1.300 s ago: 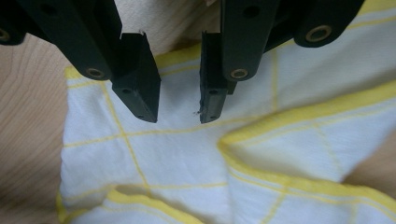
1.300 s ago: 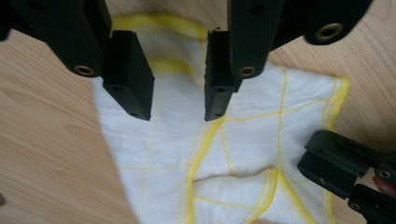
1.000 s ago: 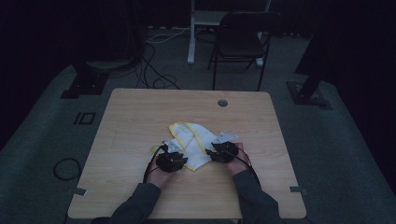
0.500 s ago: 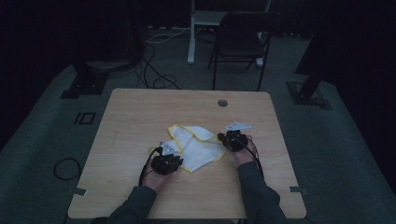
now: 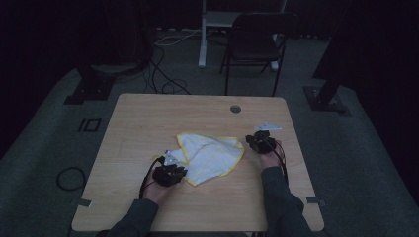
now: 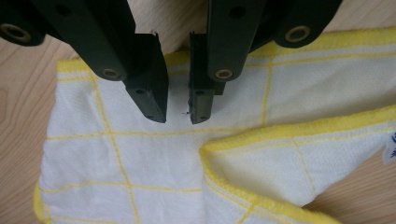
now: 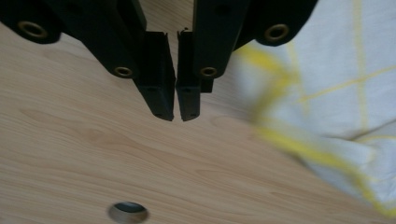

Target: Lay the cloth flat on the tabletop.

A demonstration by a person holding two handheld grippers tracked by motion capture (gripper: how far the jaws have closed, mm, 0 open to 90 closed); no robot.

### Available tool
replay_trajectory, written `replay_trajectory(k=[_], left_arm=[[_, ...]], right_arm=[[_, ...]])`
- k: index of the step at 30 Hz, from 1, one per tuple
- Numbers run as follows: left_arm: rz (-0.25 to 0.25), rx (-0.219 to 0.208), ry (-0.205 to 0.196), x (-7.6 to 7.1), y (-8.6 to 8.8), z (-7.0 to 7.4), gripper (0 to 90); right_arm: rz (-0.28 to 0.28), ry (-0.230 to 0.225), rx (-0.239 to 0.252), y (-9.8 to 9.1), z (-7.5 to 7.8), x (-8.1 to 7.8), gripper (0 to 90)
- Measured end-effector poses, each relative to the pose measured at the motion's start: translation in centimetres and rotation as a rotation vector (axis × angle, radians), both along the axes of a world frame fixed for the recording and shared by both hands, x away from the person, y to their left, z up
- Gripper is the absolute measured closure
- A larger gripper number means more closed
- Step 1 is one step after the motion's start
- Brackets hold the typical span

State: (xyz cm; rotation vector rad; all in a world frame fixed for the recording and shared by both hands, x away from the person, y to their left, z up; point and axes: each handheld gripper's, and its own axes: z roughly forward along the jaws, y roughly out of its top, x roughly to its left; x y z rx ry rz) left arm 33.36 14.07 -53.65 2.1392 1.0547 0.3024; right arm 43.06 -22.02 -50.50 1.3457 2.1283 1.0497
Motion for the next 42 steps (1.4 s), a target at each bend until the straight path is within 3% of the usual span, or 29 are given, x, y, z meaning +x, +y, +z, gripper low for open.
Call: replay_trajectory(k=[3,12,17,19,22,24,28,34,39,42], left_arm=[[0.002,-0.007,-0.002,-0.1,0.2,-0.1,77.5],[0.004,-0.009,-0.009,-0.2,0.2,-0.1,76.7],[0.002,-0.010,-0.013,-0.2,0.2,-0.2,76.7],[0.004,-0.014,-0.016,-0.2,0.2,-0.2,76.8],[0.000,-0.009,-0.016,-0.2,0.3,-0.2,78.0],[0.001,-0.008,-0.013,-0.1,0.3,-0.2,79.2],[0.005,0.002,-0.008,-0.1,0.4,-0.1,81.2],[0.008,0.002,-0.005,-0.2,0.4,0.0,81.4],[0.007,0.000,-0.002,-0.2,0.6,0.0,81.3],[0.017,0.009,-0.003,-0.1,0.9,0.0,81.3]], right_arm=[[-0.001,-0.010,-0.001,-0.1,0.1,-0.2,78.5],[0.156,-0.111,0.038,2.4,1.3,-3.1,61.5],[0.191,-0.101,-0.016,3.6,1.1,-2.7,55.0],[0.179,-0.068,-0.029,3.8,0.7,-2.1,56.6],[0.165,-0.042,-0.044,3.8,0.2,-1.5,81.6],[0.134,-0.037,-0.047,3.4,0.1,-1.2,87.3],[0.063,-0.019,-0.028,1.9,0.1,-0.7,88.1],[0.028,0.019,-0.025,0.4,-0.5,-0.4,87.6],[0.020,0.037,-0.049,0.3,-1.1,-0.4,86.4],[-0.022,0.043,-0.073,0.1,-1.2,-0.2,83.8]])
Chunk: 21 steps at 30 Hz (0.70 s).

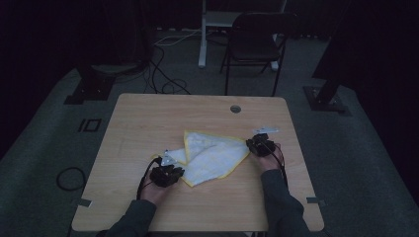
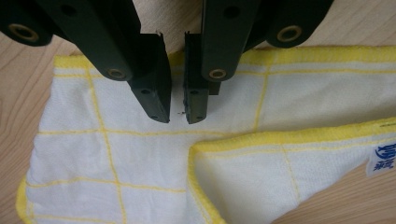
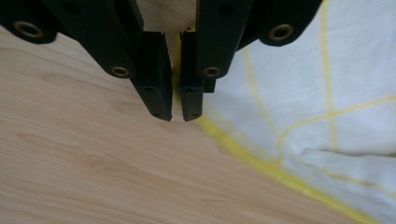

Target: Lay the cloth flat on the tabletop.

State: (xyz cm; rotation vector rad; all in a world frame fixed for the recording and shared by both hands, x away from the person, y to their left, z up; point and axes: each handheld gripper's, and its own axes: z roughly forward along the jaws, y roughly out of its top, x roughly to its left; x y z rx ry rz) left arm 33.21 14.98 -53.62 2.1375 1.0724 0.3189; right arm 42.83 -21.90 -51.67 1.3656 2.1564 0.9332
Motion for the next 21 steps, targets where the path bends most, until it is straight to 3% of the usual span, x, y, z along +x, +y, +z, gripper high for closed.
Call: replay_trajectory(k=[3,7,9,13,21], left_arm=[[0.027,-0.002,0.002,0.2,0.5,0.0,80.6],[0.040,-0.007,0.001,0.4,0.6,0.1,76.5],[0.041,0.000,-0.002,0.4,0.4,0.1,75.1],[0.046,-0.001,-0.003,0.6,0.3,0.1,74.1],[0.047,-0.001,-0.008,0.8,0.2,0.1,72.9]], right_arm=[[0.000,0.006,0.006,-0.2,0.2,0.1,81.5],[0.066,-0.026,0.036,0.1,0.8,-0.2,71.7],[0.110,-0.040,0.057,0.7,1.0,-0.2,69.3],[0.174,-0.057,0.056,2.3,1.4,-0.1,65.2],[0.238,-0.066,0.067,4.9,2.0,1.2,59.6]])
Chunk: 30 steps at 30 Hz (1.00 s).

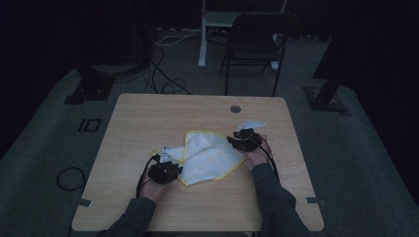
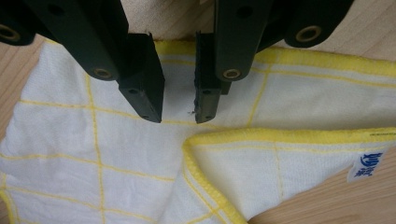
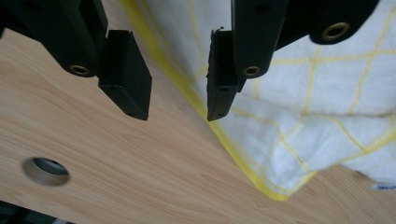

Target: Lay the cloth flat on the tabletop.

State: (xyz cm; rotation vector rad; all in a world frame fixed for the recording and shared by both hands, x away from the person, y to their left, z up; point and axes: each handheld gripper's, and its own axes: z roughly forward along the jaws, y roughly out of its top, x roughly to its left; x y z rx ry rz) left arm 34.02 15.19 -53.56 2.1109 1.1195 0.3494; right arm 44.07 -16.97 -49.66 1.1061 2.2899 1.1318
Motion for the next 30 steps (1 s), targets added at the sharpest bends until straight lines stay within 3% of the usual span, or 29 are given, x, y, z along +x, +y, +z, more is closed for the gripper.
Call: replay_trajectory(k=[13,15,16,17,20,30], left_arm=[[0.000,-0.015,-0.004,0.2,0.0,-0.1,72.4],[0.000,-0.018,-0.006,0.2,0.0,-0.2,72.4],[-0.002,-0.018,-0.007,0.1,0.1,-0.2,72.3],[-0.003,-0.018,-0.008,0.1,0.1,-0.2,72.3],[-0.006,-0.021,-0.007,0.1,0.2,-0.2,72.4],[-0.007,-0.012,-0.005,0.1,0.5,-0.2,73.4]], right_arm=[[0.100,0.018,0.002,4.2,0.1,1.8,56.5],[0.108,0.027,0.007,5.0,0.1,2.1,59.5],[0.106,0.028,0.008,5.2,0.1,2.1,65.4],[0.095,0.031,0.001,5.5,0.0,2.2,75.5],[0.057,0.036,-0.019,5.5,-0.1,2.4,87.9],[-0.080,0.070,-0.012,2.6,-0.2,3.1,89.1]])
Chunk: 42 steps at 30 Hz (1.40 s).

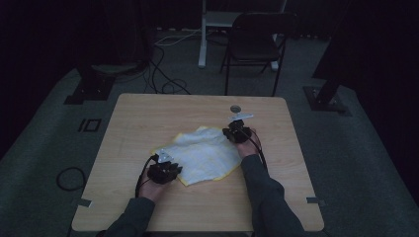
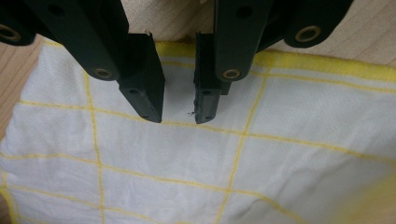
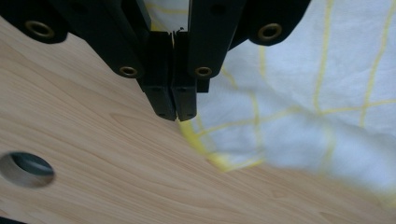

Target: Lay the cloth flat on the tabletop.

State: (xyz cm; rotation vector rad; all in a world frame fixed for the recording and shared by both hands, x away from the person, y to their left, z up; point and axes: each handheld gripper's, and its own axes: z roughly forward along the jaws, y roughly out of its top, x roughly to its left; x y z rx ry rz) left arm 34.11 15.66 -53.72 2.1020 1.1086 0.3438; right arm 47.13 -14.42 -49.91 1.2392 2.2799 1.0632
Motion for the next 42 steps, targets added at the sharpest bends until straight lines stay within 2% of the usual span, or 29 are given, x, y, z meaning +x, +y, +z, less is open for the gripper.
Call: replay_trajectory(k=[6,7,10,13,22,28,32,38,42], left_arm=[[0.024,0.003,-0.001,0.3,0.4,0.0,73.1],[0.041,0.011,-0.010,0.2,0.5,0.1,73.1],[0.052,0.004,-0.012,0.1,0.7,0.3,70.7],[0.060,-0.001,-0.016,0.0,1.0,0.6,69.7],[0.083,-0.007,-0.027,-0.2,1.7,0.9,68.2],[0.098,-0.016,-0.032,-0.1,2.3,0.9,67.5],[0.107,-0.022,-0.034,-0.2,2.5,0.9,67.4],[0.107,-0.027,-0.037,-0.2,2.5,0.9,67.3],[0.103,-0.028,-0.042,-0.3,2.4,1.0,67.2]], right_arm=[[-0.052,0.026,-0.018,-1.3,-0.7,0.0,88.9],[-0.056,0.031,-0.021,-1.5,-0.9,0.0,88.7],[-0.090,0.031,-0.063,-1.8,-1.2,-0.3,79.8],[-0.072,0.011,-0.042,-2.1,-0.9,-1.0,71.3],[0.098,-0.069,-0.022,-0.5,0.0,-5.7,65.5],[0.204,-0.075,-0.008,0.7,-0.6,-8.6,63.5],[0.283,-0.050,-0.009,1.7,-1.6,-10.4,62.2],[0.440,-0.052,-0.028,3.8,-2.4,-13.4,59.4],[0.516,-0.053,-0.053,5.1,-3.0,-14.4,57.7]])
